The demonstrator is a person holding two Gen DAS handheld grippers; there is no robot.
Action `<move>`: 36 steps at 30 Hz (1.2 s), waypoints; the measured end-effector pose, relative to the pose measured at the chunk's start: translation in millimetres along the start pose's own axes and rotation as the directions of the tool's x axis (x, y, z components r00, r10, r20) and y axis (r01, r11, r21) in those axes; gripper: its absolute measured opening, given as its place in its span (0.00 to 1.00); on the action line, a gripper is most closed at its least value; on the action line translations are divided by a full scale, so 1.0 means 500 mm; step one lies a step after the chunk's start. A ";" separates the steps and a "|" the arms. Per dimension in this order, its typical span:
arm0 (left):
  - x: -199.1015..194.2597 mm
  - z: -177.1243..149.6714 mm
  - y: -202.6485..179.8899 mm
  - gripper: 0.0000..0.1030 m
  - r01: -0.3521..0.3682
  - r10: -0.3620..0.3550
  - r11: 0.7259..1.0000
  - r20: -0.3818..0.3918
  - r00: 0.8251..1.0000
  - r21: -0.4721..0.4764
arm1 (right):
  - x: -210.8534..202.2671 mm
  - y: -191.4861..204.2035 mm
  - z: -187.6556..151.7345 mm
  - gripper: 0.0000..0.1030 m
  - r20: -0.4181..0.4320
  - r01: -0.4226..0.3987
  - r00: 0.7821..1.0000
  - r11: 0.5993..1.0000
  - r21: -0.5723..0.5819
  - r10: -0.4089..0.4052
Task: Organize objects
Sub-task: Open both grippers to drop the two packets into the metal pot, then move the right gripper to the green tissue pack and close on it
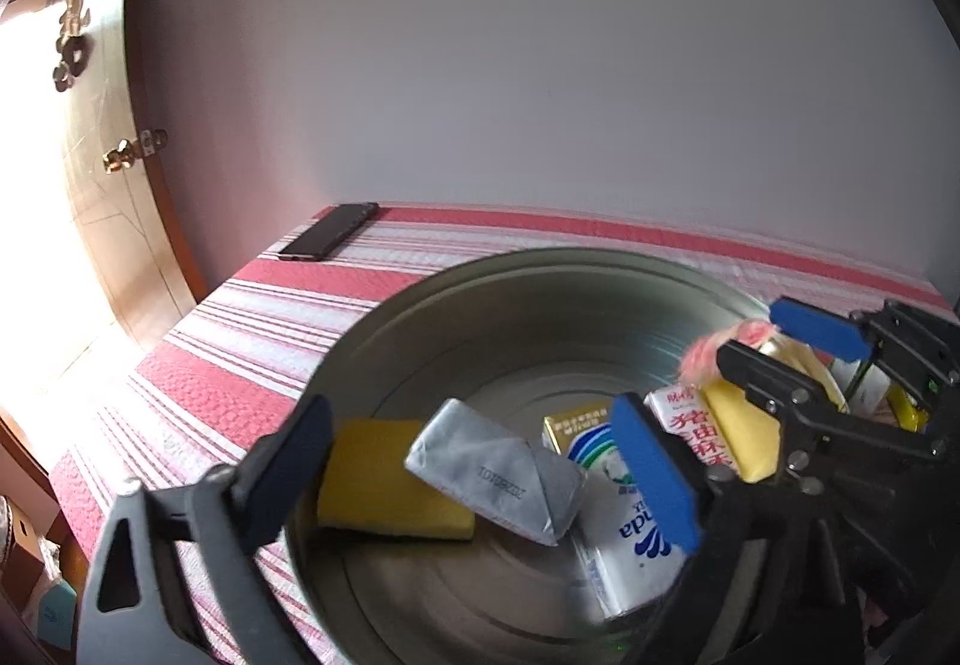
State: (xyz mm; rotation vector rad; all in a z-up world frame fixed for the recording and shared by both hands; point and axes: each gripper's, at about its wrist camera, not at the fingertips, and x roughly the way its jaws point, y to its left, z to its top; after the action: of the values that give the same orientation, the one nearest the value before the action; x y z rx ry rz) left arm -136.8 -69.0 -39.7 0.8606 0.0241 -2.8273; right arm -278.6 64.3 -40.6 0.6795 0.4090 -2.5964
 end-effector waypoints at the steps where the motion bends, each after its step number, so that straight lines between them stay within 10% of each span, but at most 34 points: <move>1: -0.005 0.001 0.000 0.97 0.006 -0.006 1.000 0.009 1.000 -0.008 | -0.004 -0.004 -0.001 0.42 0.005 0.002 1.000 1.000 0.009 -0.002; 14: -0.084 -0.002 -0.127 1.00 0.099 -0.103 0.994 0.125 0.987 0.040 | -0.122 -0.145 -0.075 0.61 0.076 0.172 0.980 0.973 0.156 -0.185; 21: -0.095 -0.016 -0.263 1.00 0.150 -0.172 0.977 0.146 0.974 0.153 | -0.172 -0.291 -0.162 0.72 -0.037 0.441 0.892 0.851 0.285 -0.450; 36: -0.046 -0.033 -0.358 1.00 0.208 -0.224 0.957 0.062 0.973 0.201 | -0.138 -0.360 -0.220 0.81 -0.202 0.387 0.920 0.857 0.342 -0.335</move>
State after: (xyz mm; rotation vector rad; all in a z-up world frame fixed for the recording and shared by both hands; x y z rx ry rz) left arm -141.3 111.9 -47.5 0.8204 -0.1830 -3.1103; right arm -264.7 284.3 -65.8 0.9963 0.0746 -3.0390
